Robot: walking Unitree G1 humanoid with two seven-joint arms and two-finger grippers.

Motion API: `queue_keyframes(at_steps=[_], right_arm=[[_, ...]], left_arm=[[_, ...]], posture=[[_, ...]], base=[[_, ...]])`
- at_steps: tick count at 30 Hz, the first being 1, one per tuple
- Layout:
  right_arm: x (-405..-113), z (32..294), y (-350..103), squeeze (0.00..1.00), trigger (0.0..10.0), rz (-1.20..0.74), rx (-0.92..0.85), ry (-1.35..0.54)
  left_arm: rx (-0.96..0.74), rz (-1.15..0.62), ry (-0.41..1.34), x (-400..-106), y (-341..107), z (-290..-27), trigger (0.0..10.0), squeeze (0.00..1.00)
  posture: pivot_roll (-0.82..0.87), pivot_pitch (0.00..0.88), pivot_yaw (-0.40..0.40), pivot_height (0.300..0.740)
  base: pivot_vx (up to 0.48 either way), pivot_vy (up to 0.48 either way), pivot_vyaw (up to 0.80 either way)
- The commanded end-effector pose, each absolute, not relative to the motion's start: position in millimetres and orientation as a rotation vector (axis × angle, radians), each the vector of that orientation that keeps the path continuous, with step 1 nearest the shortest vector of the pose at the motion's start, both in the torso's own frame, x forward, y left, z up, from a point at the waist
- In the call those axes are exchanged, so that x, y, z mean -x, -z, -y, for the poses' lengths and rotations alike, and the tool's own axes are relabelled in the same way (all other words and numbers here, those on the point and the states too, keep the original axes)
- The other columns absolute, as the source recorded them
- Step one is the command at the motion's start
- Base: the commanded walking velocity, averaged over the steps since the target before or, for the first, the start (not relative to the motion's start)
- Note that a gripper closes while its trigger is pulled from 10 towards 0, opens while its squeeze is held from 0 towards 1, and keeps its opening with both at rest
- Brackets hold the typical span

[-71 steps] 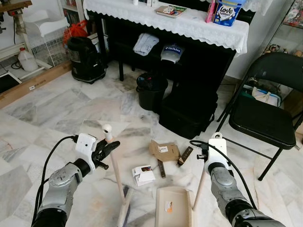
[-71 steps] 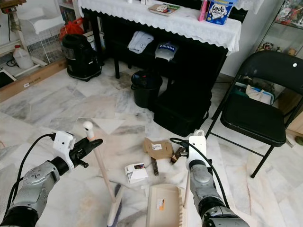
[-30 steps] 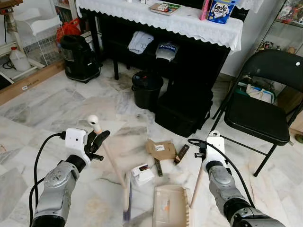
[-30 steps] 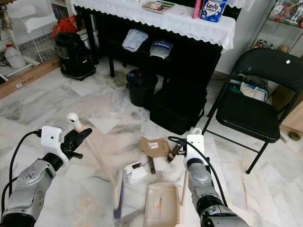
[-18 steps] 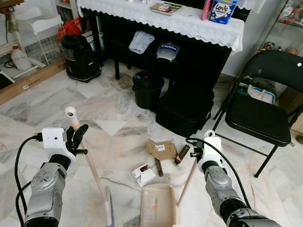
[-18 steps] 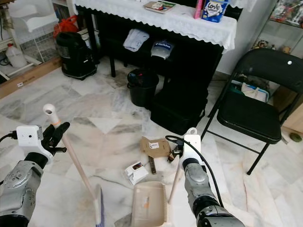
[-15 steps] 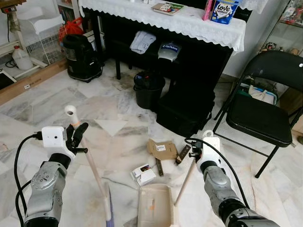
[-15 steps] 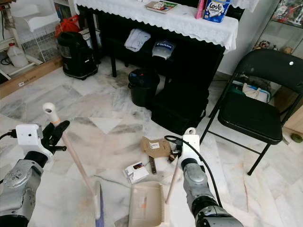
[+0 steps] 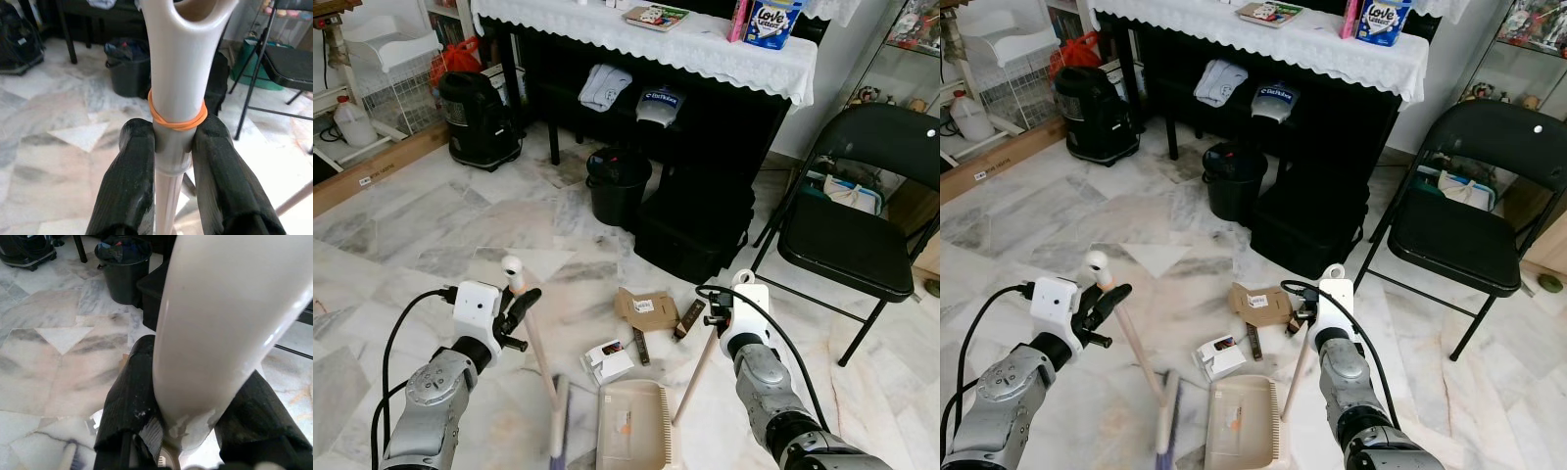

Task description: Sweep floor

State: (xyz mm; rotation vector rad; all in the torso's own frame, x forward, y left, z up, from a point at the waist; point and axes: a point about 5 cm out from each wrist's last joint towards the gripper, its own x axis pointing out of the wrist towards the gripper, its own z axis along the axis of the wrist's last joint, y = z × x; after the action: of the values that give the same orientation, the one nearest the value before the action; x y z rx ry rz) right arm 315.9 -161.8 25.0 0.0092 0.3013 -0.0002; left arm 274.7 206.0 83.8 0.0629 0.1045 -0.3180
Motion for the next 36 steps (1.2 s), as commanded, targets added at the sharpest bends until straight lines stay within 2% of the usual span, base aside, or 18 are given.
queue_keyframes(at_steps=[1, 7, 10, 13, 18, 28, 36], right_arm=[[-319, 165, -31, 0.00, 10.0, -0.261, -0.016, 0.017], [-319, 167, -31, 0.00, 10.0, -0.266, -0.012, 0.023], [-319, 167, -31, 0.00, 10.0, -0.266, -0.012, 0.025], [-320, 167, -32, 0.00, 10.0, -0.265, -0.014, 0.030], [-322, 166, -34, 0.00, 10.0, -0.259, -0.017, 0.034], [-337, 160, -55, 0.00, 10.0, -0.167, -0.047, 0.010], [-341, 153, -59, 0.00, 10.0, -0.158, -0.067, -0.006]], left_arm=[[-0.037, -0.131, 0.352, -272, -80, -201, 10.0, 0.00], [0.187, -0.160, 0.438, -270, -83, -191, 10.0, 0.00], [0.194, -0.170, 0.464, -270, -84, -189, 10.0, 0.00], [0.241, -0.211, 0.576, -267, -91, -181, 10.0, 0.00], [0.321, -0.183, 0.590, -269, -102, -183, 10.0, 0.00], [0.168, 0.020, 0.379, -294, -141, -206, 10.0, 0.00], [0.124, 0.125, 0.339, -306, -167, -215, 10.0, 0.00]], posture=[[0.08, 0.056, -0.091, 0.740], [0.08, 0.062, -0.087, 0.740], [0.08, 0.061, -0.086, 0.740], [0.09, 0.059, -0.081, 0.740], [0.09, 0.049, -0.076, 0.740], [0.11, 0.000, -0.071, 0.740], [0.12, 0.000, -0.061, 0.740]], base=[[0.000, 0.000, 0.00], [0.000, 0.000, 0.00], [0.000, 0.000, 0.00], [0.000, 0.000, 0.00], [0.000, 0.000, 0.00], [0.000, 0.000, 0.00], [0.000, 0.000, 0.00]])
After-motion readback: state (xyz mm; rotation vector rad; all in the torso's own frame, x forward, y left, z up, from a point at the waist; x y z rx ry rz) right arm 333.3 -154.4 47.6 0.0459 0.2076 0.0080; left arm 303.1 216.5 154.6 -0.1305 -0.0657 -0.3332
